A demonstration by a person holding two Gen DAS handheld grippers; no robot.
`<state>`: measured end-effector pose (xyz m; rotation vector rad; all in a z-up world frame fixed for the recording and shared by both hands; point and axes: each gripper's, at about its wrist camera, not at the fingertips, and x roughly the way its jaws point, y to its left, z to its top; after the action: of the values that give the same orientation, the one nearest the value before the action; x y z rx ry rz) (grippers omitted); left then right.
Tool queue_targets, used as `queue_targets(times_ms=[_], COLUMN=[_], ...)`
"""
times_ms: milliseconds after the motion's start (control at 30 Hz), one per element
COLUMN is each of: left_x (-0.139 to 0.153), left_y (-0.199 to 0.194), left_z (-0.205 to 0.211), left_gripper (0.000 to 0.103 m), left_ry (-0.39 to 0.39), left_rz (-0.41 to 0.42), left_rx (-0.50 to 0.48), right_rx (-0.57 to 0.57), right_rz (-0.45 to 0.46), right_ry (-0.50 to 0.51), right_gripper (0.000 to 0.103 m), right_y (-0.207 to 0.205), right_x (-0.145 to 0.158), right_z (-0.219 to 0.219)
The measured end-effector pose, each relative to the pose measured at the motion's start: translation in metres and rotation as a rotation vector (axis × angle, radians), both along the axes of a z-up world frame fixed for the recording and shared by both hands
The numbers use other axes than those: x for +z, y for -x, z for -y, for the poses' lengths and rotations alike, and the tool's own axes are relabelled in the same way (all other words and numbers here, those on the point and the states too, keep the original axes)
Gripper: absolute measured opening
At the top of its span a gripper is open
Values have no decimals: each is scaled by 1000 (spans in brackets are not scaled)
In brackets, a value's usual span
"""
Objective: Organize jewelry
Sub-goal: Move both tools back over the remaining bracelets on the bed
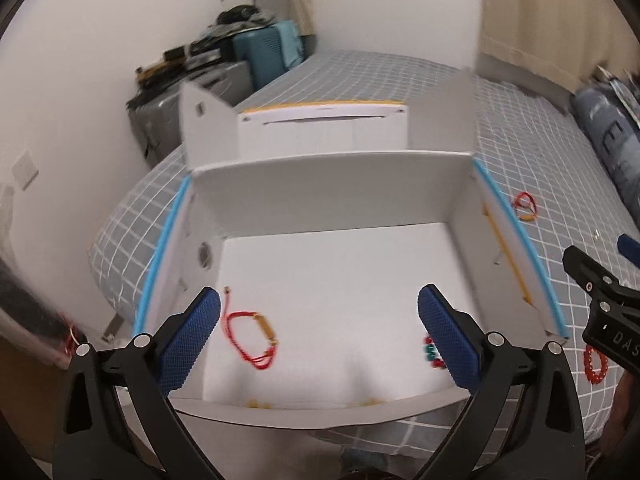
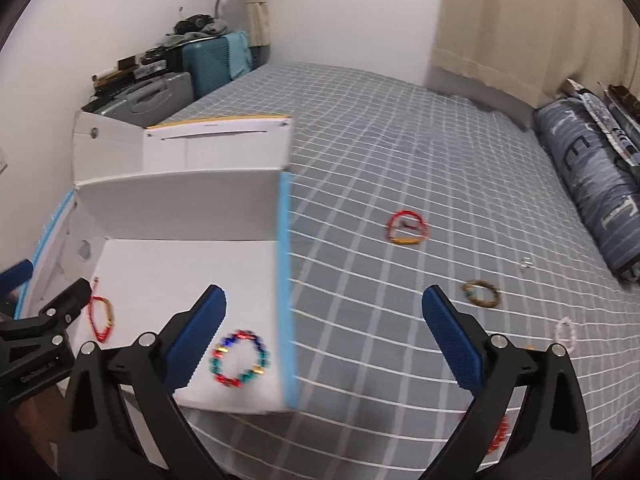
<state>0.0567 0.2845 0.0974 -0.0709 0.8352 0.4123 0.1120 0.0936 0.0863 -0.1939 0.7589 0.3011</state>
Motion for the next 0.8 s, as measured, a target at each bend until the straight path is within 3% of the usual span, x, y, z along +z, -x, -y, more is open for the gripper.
queue_targets(times_ms=[467,800], left_x=[2,-14], left_y=[-35,-58], left_z=[102,192], left_gripper=[97,97], left_ry=[40,63], left_rz=[24,1], left_rx=[-145,-266], right_rx=[-144,-249], right_rz=[-1,-30], right_ry=[23,20], right_gripper=[95,95], right_y=[-20,-42], right_x=[-1,-10], right_z=[127,224])
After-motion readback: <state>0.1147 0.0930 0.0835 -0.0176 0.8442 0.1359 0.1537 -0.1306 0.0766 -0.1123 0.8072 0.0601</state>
